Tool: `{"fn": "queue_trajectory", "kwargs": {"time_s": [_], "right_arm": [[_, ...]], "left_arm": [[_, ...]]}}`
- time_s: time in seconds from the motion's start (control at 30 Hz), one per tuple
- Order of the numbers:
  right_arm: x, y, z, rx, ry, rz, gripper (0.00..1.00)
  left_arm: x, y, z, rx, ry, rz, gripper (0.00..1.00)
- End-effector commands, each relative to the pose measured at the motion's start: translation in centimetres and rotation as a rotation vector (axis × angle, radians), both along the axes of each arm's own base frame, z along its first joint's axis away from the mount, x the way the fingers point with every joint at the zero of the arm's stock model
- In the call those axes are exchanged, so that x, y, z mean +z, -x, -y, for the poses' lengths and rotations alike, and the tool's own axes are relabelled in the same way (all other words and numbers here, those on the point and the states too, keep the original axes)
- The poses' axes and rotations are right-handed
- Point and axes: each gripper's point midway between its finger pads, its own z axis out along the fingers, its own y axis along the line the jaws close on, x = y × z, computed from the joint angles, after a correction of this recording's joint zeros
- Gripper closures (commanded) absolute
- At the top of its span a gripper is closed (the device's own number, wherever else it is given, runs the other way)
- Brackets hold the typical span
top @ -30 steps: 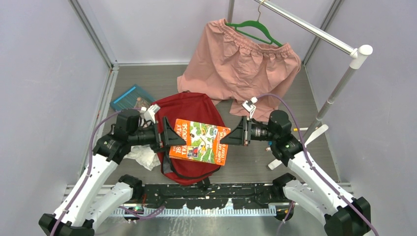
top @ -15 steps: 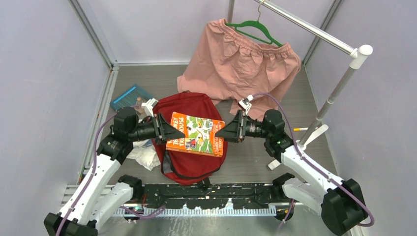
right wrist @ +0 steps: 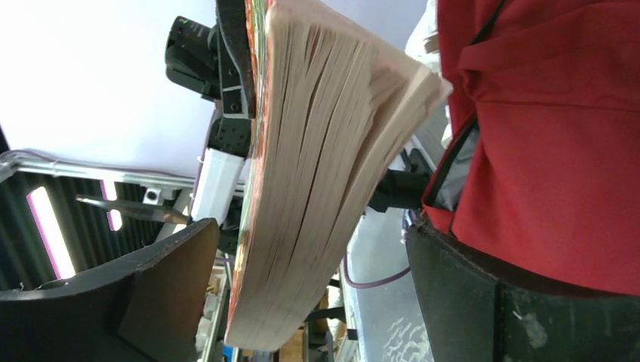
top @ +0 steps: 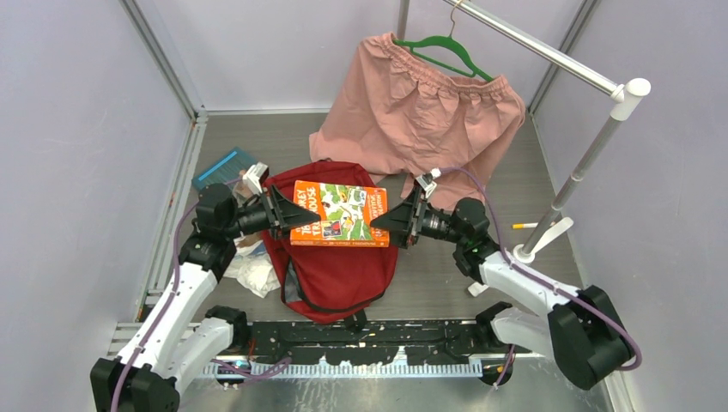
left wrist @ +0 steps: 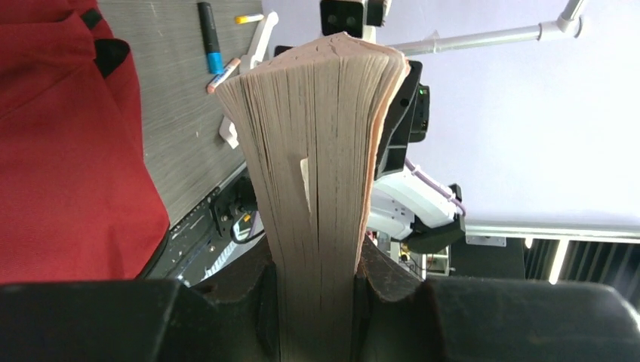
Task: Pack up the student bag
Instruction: Pick up the book from the center of the board.
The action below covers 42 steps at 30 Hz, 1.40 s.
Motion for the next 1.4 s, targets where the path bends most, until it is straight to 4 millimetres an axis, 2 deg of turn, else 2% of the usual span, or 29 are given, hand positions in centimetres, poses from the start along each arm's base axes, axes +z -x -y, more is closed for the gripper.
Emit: {"fn": "queue_trajectory", "kwargs": {"time_s": [0.0, 0.07, 0.1, 0.17, 0.27, 0.3, 0.4, 0.47, 0.53, 0.57, 0.63, 0.7, 0.77, 0.83, 0.93, 1.0, 1.1, 1.13, 1.3, 1.37], "right_arm": [[4.8, 0.2, -0.8, 0.029, -0.181, 0.1, 0.0], [5.7, 0.0, -1.2, 0.041, -0.223, 0.107, 0.05], [6.1, -0.2, -1.3, 0.047, -0.243, 0.112, 0.12], [7.0, -0.6, -1.6, 0.058, -0.283, 0.116, 0.39], [7.2, -1.1, -1.8, 0.074, -0.327, 0.097, 0.9], [7.3, -1.1, -1.7, 0.078, -0.347, 0.09, 0.98], [6.4, -1.4, -1.5, 0.053, -0.341, 0.063, 0.99], [5.4, -1.7, -1.2, 0.011, -0.3, 0.05, 0.99], [3.3, -2.3, -0.9, -0.056, -0.193, 0.031, 0.99], [2.7, -2.2, -0.4, -0.106, -0.123, 0.046, 0.99], [-0.3, -2.9, 1.1, -0.236, 0.11, 0.047, 0.99], [-2.3, -3.3, 4.6, -0.405, 0.343, 0.053, 0.99], [-2.3, -3.6, 8.3, -0.565, 0.481, 0.085, 0.99], [-2.0, -3.1, 10.6, -0.642, 0.556, 0.11, 0.99], [-1.2, -2.4, 12.2, -0.672, 0.622, 0.152, 0.99], [-0.9, -2.3, 13.2, -0.7, 0.669, 0.164, 0.99], [-0.5, -2.2, 13.7, -0.708, 0.691, 0.178, 0.99], [-0.3, -2.2, 13.7, -0.709, 0.691, 0.183, 0.99], [-0.4, -2.3, 13.4, -0.699, 0.68, 0.178, 0.99], [-0.6, -2.5, 12.9, -0.686, 0.673, 0.17, 0.99]], "left_arm": [[3.7, 1.2, 0.4, -0.087, 0.075, 0.15, 1.0], [3.6, 1.6, 0.4, -0.108, 0.078, 0.147, 1.0], [3.5, 1.7, 0.4, -0.115, 0.079, 0.141, 1.0], [3.4, 2.0, 0.5, -0.129, 0.078, 0.14, 1.0], [3.4, 2.2, 0.4, -0.128, 0.074, 0.147, 1.0], [3.3, 2.2, 0.4, -0.126, 0.067, 0.144, 0.96], [2.2, 1.9, 0.0, -0.093, -0.015, 0.122, 0.44], [0.9, 1.6, -0.7, -0.045, -0.119, 0.087, 0.26], [-1.5, 0.9, -2.0, 0.014, -0.281, 0.049, 0.16], [-3.4, 1.0, -3.1, 0.045, -0.384, -0.038, 0.15], [-5.9, 0.2, -5.6, 0.136, -0.567, -0.105, 0.14], [-7.9, -0.8, -8.2, 0.251, -0.706, -0.157, 0.14], [-9.6, -2.0, -10.4, 0.358, -0.816, -0.174, 0.16], [-11.4, -3.0, -11.7, 0.413, -0.878, -0.197, 0.17], [-14.5, -4.3, -12.2, 0.428, -0.934, -0.248, 0.19], [-15.8, -5.1, -12.4, 0.424, -0.959, -0.253, 0.22], [-16.7, -5.8, -12.9, 0.437, -0.998, -0.251, 0.29], [-16.8, -5.8, -13.7, 0.461, -1.034, -0.254, 0.31], [-15.1, -4.6, -15.6, 0.539, -1.085, -0.201, 0.33], [-14.6, -4.2, -15.8, 0.563, -1.065, -0.168, 0.33]]}}
